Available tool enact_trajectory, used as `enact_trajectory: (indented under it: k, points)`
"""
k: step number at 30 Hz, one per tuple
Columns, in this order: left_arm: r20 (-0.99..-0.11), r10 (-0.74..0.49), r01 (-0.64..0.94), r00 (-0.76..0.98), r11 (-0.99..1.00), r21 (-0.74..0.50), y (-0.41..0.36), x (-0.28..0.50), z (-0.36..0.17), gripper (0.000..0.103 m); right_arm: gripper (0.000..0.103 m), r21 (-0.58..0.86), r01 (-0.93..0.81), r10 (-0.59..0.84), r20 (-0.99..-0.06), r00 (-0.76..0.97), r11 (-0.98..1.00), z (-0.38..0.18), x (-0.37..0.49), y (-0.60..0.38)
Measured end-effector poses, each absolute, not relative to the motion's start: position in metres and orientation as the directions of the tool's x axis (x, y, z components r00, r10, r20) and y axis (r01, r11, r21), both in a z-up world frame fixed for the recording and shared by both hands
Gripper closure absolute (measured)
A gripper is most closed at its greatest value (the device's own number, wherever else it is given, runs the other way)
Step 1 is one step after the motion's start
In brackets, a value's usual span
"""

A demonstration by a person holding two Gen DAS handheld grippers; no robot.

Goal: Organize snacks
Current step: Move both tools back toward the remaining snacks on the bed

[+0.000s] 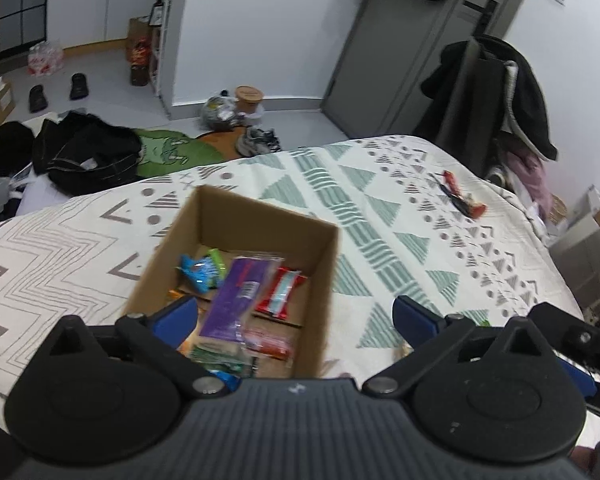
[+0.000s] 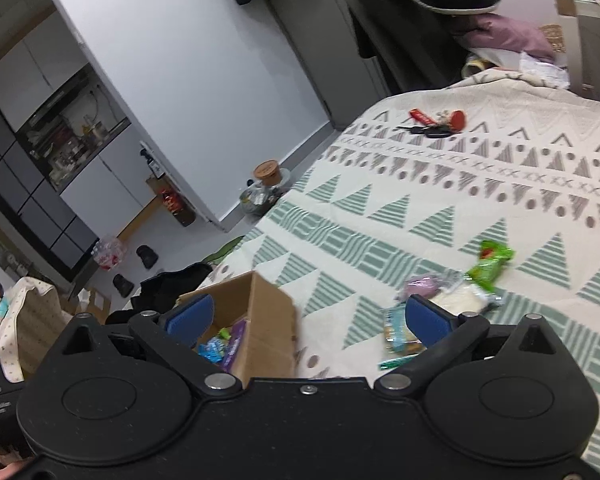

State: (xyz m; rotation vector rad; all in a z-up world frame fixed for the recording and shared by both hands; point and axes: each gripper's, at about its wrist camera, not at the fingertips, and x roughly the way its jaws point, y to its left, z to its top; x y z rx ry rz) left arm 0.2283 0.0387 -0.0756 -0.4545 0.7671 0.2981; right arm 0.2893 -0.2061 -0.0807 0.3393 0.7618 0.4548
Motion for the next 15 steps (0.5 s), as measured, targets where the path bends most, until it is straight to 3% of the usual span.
enact_trajectory:
  k: [15]
  points:
    - [-0.691,0.092,-0.349,0.717,0.906,-0.241,-0.026,0.242,-0.07,0.0,0.0,0.436,-0.218,0.457,-0.578,0.676,0.873,-0.082,0.294,-0.269]
